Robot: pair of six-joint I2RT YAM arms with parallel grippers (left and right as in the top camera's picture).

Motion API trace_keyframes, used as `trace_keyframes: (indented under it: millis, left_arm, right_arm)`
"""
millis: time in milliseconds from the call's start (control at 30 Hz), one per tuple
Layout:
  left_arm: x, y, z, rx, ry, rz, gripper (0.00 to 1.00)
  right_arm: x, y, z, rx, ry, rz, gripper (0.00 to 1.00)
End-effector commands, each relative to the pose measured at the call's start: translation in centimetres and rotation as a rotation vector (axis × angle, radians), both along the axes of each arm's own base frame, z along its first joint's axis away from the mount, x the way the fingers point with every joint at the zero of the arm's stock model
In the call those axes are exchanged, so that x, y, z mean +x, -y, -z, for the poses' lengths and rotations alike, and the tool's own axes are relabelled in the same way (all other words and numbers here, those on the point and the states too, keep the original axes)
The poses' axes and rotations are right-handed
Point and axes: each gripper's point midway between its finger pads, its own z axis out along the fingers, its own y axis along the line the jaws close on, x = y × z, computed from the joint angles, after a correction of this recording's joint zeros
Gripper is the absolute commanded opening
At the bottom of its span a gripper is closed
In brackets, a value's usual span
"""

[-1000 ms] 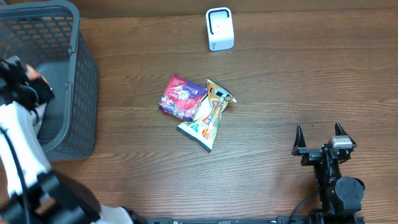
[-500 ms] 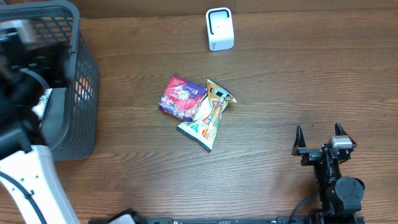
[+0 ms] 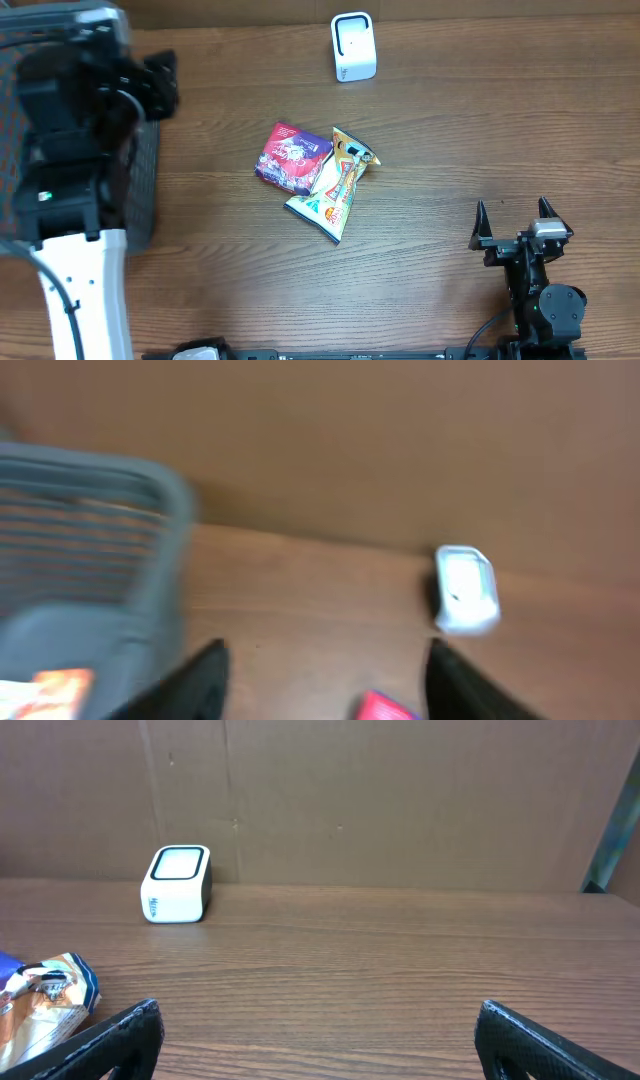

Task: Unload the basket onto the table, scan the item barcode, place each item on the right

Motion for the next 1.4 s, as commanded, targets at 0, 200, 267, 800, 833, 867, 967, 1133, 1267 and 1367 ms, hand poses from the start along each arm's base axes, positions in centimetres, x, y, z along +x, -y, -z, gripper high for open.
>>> trace_keyframes:
  millis: [0,200,267,800,833,867,967,1133,1267,1367]
  left_arm:
    - [-1.5,-4.3,-5.5,0.094,0.121,-0.146,0.58]
    - [-3.6,-12.9,-6.4,0.152,0.129,-0.402,0.77]
    - [-3.4,-15.8,-4.7,0.143,0.08,-0.461,0.79]
    - [3.7,-24.2,19.0,0.053,-0.494,-0.421,0.94]
    - [4.0,-24.2,19.9,0.062,-0.511,-0.401,0.93]
    - [4.1,-24.2,20.6,0.071,-0.53,-0.382,0.93]
    - [4.1,-24.2,23.7,0.09,-0.61,-0.328,0.91]
    - [4.8,-23.3,27.7,0.043,-0.671,-0.245,0.86]
    - [5.2,-22.8,29.8,0.056,-0.712,-0.197,0.85]
    - [5.3,-22.6,31.1,0.046,-0.73,-0.188,0.85]
  right_arm:
    - [0.0,0.2,0.1,0.003,0.006,0.011,1.0]
    - [0.0,0.2,0.1,0.003,0.006,0.011,1.0]
    - [0.0,0.2,0.1,0.003,0.006,0.012,1.0]
    - [0.0,0.2,0.1,0.003,0.006,0.011,1.0]
    - [0.0,0.2,0.1,0.003,0.006,0.011,1.0]
    - [0.0,0.2,0.1,0.003,0.006,0.011,1.0]
    - [0.0,0.2,0.1,0.003,0.006,0.012,1.0]
    - [0.0,0.2,0.1,0.003,0.006,0.011,1.0]
    - [0.0,0.2,0.1,0.003,0.006,0.011,1.0]
    - [0.0,0.2,0.1,0.003,0.006,0.011,1.0]
